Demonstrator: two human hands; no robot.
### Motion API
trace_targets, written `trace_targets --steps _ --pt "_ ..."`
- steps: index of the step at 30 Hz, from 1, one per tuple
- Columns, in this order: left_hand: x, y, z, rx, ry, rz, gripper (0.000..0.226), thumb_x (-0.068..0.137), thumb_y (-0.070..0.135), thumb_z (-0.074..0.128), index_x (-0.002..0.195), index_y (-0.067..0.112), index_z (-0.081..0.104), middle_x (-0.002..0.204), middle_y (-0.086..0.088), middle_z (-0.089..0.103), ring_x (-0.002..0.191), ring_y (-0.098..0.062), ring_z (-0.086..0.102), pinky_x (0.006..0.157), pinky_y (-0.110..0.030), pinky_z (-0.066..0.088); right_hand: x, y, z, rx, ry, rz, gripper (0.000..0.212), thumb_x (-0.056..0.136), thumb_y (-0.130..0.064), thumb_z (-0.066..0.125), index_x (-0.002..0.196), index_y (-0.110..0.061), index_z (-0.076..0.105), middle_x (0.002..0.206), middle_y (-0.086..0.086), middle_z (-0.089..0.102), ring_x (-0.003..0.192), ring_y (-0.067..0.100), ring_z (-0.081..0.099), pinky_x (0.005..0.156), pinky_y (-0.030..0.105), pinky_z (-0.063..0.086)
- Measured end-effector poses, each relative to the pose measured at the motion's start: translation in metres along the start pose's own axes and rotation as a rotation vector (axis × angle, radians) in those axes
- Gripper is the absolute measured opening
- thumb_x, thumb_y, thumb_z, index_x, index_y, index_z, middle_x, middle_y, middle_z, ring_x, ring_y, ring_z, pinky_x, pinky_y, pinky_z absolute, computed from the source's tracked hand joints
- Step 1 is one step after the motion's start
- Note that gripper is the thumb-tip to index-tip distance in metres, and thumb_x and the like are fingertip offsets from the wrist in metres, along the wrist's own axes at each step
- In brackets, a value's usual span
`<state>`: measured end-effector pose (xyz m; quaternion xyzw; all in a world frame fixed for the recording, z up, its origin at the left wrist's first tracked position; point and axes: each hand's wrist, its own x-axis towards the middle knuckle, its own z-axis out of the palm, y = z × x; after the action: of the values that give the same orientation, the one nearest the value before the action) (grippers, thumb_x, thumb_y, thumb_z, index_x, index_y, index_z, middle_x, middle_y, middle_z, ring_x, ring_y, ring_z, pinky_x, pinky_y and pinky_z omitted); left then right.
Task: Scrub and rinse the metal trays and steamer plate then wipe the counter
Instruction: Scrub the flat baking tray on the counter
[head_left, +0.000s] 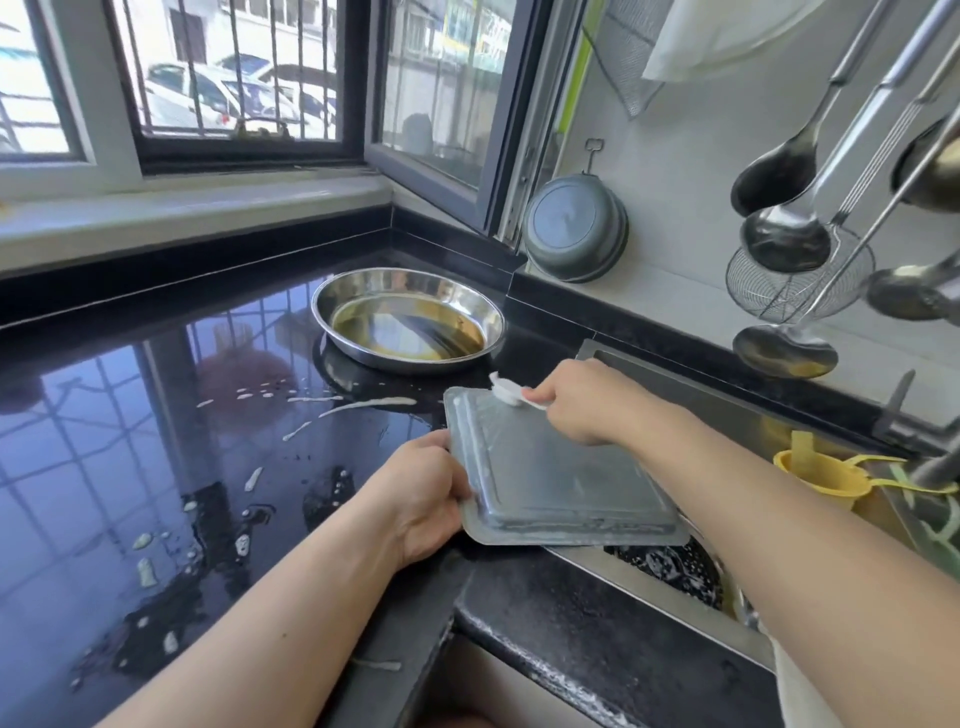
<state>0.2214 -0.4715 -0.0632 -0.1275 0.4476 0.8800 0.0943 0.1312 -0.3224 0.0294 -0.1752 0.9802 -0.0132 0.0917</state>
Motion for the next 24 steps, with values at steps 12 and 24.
trace_targets --steps 12,24 --pt "0.000 0.001 -0.001 -0.006 -0.032 0.003 0.065 0.078 -0.031 0.018 0.124 -0.013 0.062 0.118 -0.036 0.068 0.111 -0.048 0.069 0.096 -0.057 0.056 -0.010 -0.011 0.015 -0.009 0.067 -0.042 0.061 0.096 -0.009 0.037 0.144 -0.043 0.052 0.137 0.013 0.055 0.107 0.034 0.057 0.094 0.040 0.052" --pt "-0.001 -0.002 0.003 0.005 0.025 0.023 0.071 0.074 -0.032 0.019 0.125 -0.008 0.062 0.116 -0.033 0.071 0.110 -0.048 0.069 0.089 -0.057 0.060 -0.060 0.016 0.020 0.053 -0.031 -0.173 0.051 0.103 -0.019 0.042 0.138 -0.055 0.052 0.092 -0.005 0.063 0.056 0.004 0.037 0.048 0.015 0.030"
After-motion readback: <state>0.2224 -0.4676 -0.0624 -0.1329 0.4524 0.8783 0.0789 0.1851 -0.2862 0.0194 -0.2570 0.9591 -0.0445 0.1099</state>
